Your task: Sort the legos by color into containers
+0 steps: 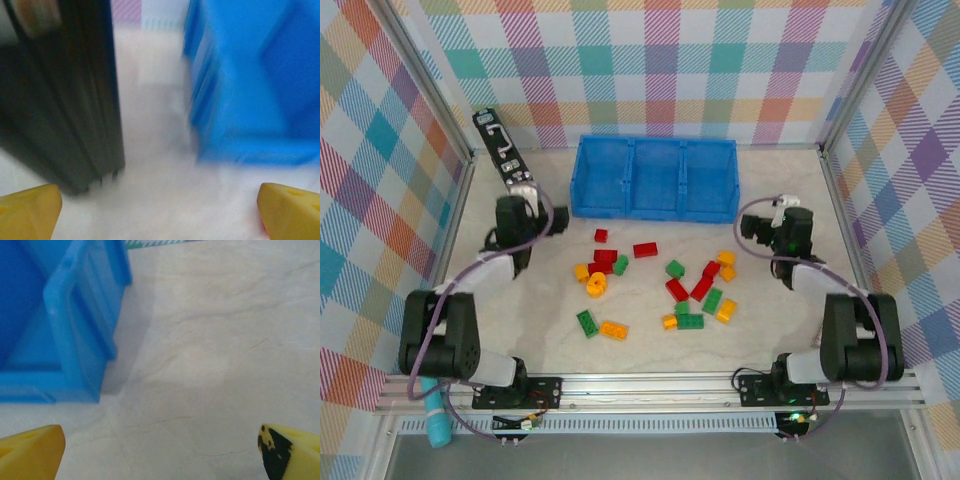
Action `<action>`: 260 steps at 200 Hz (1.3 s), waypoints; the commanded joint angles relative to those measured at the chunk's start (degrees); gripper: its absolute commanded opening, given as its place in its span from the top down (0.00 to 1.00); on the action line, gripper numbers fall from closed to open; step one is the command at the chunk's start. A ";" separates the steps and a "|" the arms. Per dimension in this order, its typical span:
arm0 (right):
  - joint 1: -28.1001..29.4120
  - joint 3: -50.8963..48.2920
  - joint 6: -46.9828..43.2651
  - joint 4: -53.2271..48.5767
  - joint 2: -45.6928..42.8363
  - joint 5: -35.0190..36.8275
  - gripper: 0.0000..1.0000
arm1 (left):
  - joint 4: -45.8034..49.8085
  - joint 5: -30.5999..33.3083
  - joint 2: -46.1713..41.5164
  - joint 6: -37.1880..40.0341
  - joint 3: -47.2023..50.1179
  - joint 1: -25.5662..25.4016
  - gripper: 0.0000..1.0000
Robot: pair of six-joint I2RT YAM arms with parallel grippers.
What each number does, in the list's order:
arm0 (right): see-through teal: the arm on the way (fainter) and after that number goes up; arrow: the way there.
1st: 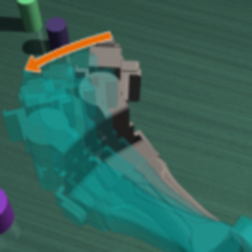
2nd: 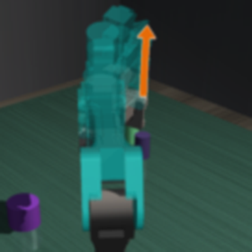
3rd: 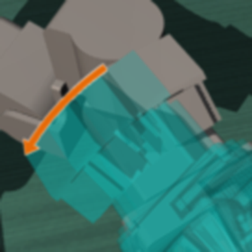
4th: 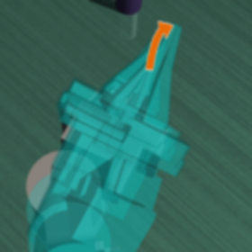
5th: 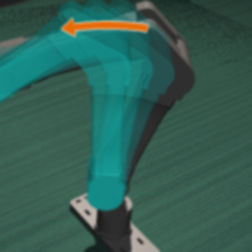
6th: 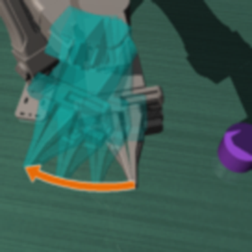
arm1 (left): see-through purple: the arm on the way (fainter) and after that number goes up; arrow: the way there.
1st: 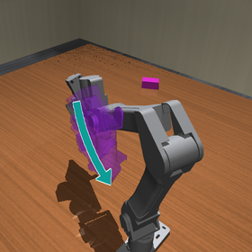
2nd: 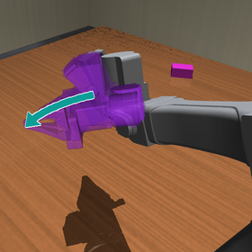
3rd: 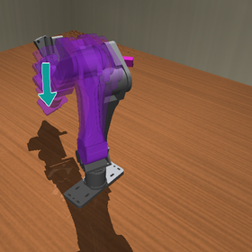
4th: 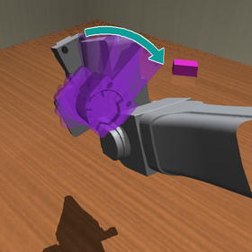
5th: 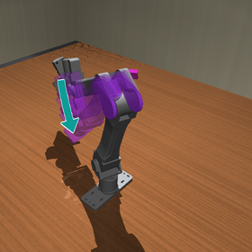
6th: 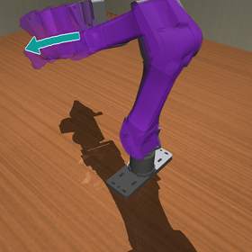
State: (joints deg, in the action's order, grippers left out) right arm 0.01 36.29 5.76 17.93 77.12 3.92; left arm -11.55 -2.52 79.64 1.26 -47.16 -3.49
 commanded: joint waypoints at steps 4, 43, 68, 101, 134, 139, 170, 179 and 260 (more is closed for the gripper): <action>0.25 7.12 6.89 -21.19 -6.63 -3.51 0.01 | 23.12 -2.17 -6.68 -2.28 -17.34 -1.70 0.00; 0.32 8.71 15.55 -29.51 -12.30 -8.03 0.01 | 43.32 -7.21 -7.36 -1.50 -41.70 -2.69 0.00; 1.10 8.55 17.36 -32.65 -15.22 -14.06 0.01 | 50.64 -8.09 -7.68 2.29 -53.83 -2.72 0.00; 2.72 12.59 20.50 -43.65 -15.40 -14.12 0.01 | 52.99 -10.69 -12.04 5.36 -56.29 -4.04 0.00; 5.16 18.55 25.22 -56.76 -10.57 -13.85 0.01 | 55.00 -13.76 -12.17 6.85 -55.79 -5.01 0.00; 5.76 18.47 26.24 -57.03 -10.32 -13.79 0.01 | 55.18 -14.09 -12.08 7.19 -55.68 -5.25 0.00; 8.49 17.10 29.48 -56.08 -7.78 -10.63 0.04 | 56.36 -18.44 -11.48 9.87 -55.61 -6.42 0.00; 8.83 17.15 29.32 -55.70 -6.11 -9.98 0.05 | 56.84 -20.95 -11.61 11.34 -55.31 -6.90 0.00; 12.03 18.21 25.71 -49.39 6.70 -4.80 0.06 | 59.63 -42.05 -10.29 15.84 -55.22 -6.98 0.00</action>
State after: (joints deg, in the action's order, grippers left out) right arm 11.62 53.65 32.36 -34.26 82.89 -2.57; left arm 45.93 -37.06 68.51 15.31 -100.97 -10.11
